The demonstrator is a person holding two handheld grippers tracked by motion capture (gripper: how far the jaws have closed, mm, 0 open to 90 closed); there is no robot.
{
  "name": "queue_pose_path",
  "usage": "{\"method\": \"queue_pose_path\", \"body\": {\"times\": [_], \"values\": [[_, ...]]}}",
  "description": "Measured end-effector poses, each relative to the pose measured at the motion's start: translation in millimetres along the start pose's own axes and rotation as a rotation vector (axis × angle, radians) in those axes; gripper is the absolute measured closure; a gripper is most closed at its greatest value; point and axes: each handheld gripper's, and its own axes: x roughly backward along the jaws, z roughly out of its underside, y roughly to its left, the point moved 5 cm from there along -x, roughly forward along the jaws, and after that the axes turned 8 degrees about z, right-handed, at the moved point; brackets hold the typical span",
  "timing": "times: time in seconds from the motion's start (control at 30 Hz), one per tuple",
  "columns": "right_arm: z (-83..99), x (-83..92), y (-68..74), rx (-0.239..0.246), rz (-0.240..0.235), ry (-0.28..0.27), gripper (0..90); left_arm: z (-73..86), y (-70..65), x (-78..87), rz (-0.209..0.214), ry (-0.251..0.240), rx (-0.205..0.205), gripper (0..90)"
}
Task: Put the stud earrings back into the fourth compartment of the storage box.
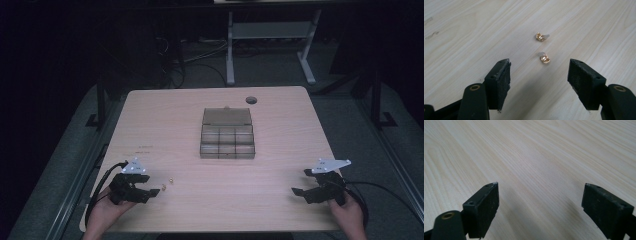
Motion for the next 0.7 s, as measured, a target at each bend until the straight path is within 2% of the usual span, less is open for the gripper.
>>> {"method": "queue_pose_path", "body": {"times": [0.37,0.7], "values": [[-0.2,-1.3,0.5,0.003,-0.004,0.002,14.0,-9.6,-2.1,-7.9,0.002,0.031,-0.026,42.1],[-0.3,-1.2,0.6,0.004,-0.004,0.001,14.0,-16.1,-2.7,-18.8,0.013,0.063,-0.008,54.4]]}}
